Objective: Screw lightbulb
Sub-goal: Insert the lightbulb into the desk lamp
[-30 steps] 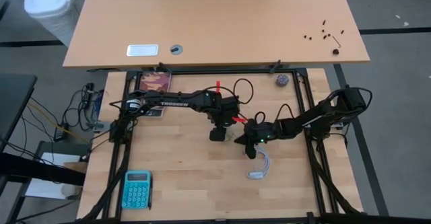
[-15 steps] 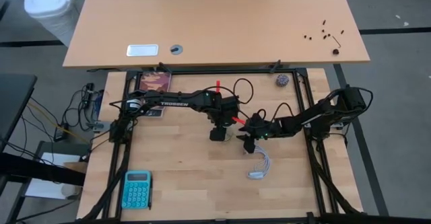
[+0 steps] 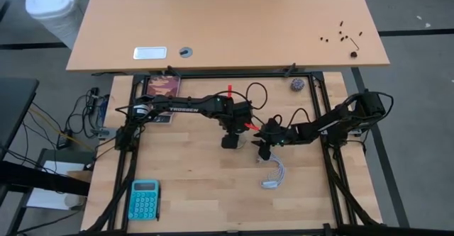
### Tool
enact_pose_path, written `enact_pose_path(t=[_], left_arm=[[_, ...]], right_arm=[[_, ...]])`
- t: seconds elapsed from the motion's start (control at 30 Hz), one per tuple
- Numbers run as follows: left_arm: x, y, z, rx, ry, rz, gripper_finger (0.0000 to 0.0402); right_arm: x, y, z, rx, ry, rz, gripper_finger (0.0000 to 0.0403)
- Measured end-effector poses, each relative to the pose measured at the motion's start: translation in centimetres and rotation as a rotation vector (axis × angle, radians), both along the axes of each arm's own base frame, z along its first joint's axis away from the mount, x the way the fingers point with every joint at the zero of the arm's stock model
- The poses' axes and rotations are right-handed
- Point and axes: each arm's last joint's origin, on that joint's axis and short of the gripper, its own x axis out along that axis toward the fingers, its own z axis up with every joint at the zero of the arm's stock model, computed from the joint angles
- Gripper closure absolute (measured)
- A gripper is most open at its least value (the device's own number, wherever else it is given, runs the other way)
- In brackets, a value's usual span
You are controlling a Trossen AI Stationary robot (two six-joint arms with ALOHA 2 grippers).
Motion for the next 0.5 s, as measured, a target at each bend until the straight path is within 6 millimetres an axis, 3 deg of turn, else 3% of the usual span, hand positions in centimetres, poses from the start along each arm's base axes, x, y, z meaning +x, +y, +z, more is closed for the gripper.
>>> enact_pose_path(t=[0.5], left_arm=[[0.12,0.02,0.05,0.004,-0.013,0.005,0.0142]], right_arm=[[0.28,-0.96,-0.06,0.034,-0.016,0.029,0.0221]])
